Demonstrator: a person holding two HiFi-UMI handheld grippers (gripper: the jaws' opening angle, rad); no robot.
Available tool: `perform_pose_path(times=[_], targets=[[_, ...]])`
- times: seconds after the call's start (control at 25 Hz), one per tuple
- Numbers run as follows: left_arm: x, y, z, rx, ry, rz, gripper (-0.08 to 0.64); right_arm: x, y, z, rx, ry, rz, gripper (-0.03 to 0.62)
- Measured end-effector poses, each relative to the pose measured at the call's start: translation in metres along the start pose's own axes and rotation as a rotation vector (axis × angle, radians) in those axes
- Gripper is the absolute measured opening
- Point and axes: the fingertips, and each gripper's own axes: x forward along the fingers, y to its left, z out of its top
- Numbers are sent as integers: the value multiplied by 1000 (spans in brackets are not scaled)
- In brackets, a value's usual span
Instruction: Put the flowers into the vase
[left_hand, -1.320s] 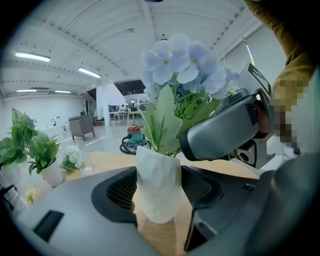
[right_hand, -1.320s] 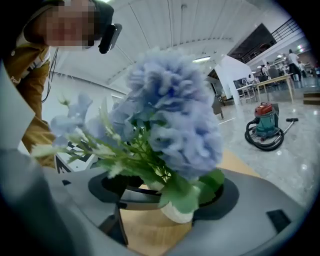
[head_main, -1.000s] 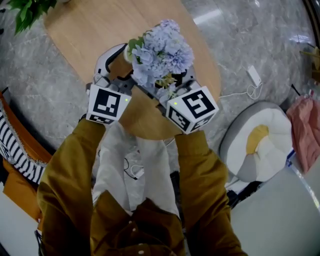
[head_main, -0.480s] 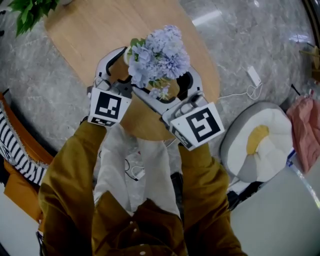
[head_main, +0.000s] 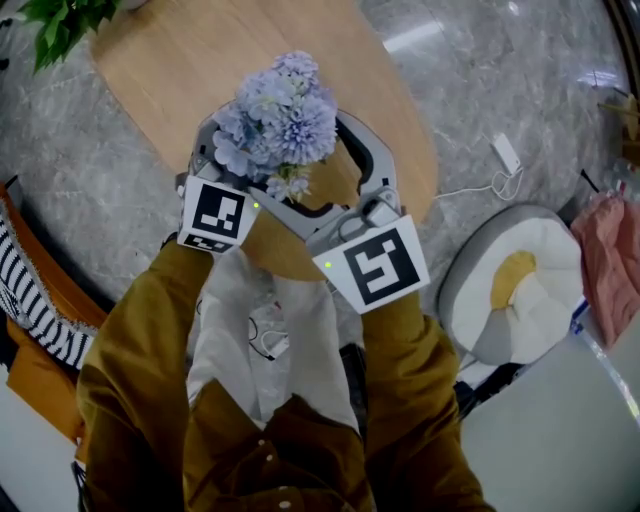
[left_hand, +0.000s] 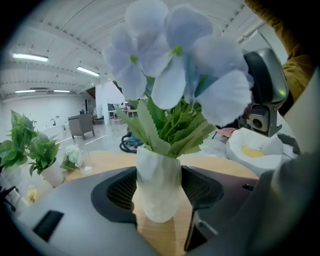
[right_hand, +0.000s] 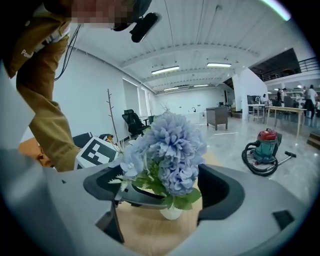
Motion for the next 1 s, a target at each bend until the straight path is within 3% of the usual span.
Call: perform_pose_path(times=[1.0], targets=[[-9,0,-1,10,-3,38,285,-25,-16,21,180,-83,-32,462]])
